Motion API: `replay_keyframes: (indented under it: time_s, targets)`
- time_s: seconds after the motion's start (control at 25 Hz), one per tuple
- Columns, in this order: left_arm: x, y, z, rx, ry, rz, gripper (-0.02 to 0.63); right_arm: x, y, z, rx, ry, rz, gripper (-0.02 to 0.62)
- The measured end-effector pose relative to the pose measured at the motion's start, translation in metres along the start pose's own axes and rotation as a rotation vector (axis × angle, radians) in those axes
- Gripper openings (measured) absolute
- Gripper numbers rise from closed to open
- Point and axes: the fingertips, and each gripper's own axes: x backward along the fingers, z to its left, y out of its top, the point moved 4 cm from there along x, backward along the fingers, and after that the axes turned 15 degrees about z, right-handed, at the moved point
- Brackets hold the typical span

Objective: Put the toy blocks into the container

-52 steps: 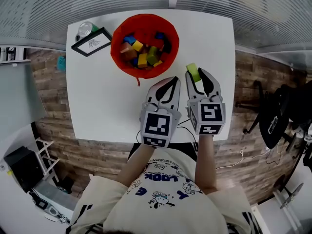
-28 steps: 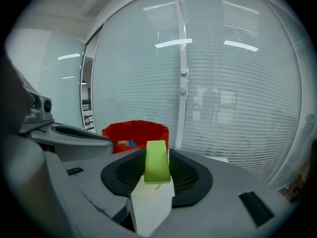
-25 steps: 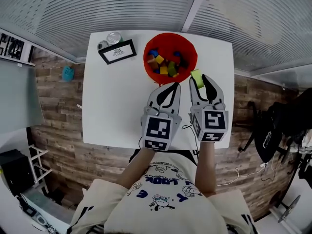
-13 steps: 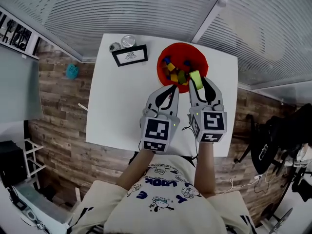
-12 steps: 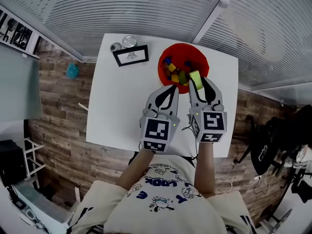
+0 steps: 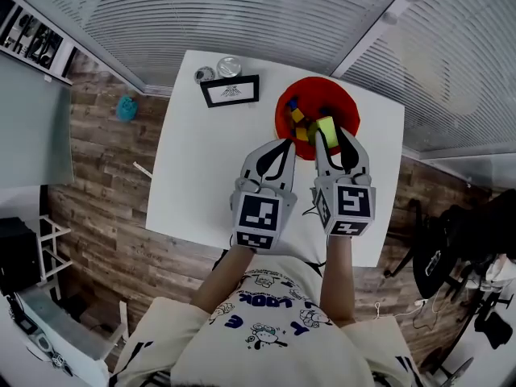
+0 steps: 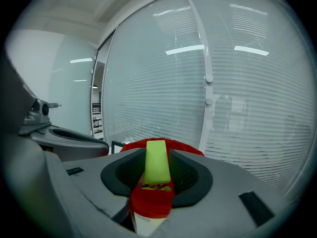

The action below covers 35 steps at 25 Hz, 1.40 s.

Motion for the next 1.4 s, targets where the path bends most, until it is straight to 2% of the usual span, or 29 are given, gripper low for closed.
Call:
replay_keyframes:
  time_s: [0.64, 1.0, 1.4]
  targets:
    - [-0.004, -0.003, 0.008, 0.012, 0.01, 0.016, 0.032, -0.01, -0.002, 0.002, 0.022, 0.01, 0.023, 0.147]
    - [-0.004, -0.007, 0.013, 0.026, 0.014, 0.025, 0.032, -0.013, -0.002, 0.005, 0.071, -0.017, 0.044, 0.149]
    - [-0.002, -0.011, 0.017, 0.038, 0.022, 0.028, 0.032, -0.011, -0.002, 0.004, 0.059, -0.038, 0.028, 0.149]
